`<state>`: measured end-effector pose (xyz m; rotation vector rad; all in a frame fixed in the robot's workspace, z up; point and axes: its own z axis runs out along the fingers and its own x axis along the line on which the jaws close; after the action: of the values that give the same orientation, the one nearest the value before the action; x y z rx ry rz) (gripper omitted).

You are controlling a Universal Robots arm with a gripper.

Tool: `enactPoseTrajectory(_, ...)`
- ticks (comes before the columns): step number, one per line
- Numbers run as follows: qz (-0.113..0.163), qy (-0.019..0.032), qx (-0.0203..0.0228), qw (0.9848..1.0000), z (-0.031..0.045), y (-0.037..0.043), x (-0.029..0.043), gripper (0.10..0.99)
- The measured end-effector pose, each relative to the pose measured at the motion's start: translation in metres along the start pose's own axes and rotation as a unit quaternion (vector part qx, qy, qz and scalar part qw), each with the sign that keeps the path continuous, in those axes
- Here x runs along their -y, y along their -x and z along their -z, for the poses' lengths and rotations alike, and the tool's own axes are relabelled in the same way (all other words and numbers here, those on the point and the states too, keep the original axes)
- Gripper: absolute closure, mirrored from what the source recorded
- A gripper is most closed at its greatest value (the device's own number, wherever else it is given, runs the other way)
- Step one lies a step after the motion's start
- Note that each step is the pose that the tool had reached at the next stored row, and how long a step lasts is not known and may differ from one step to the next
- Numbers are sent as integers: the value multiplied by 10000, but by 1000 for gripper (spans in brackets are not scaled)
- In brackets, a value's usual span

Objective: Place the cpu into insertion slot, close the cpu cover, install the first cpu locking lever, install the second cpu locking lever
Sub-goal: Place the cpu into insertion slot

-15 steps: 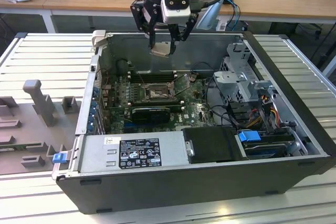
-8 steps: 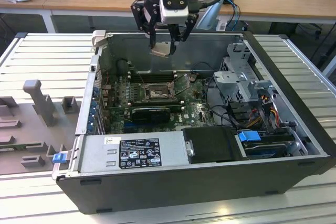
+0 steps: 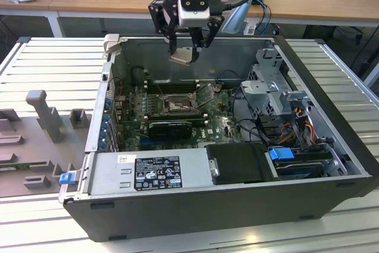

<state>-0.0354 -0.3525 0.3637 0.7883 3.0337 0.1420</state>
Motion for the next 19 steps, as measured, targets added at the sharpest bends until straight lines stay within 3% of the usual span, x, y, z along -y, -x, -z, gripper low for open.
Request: enactPoseTrajectory(19, -385, 7, 34, 9993, -2, 0, 0, 561)
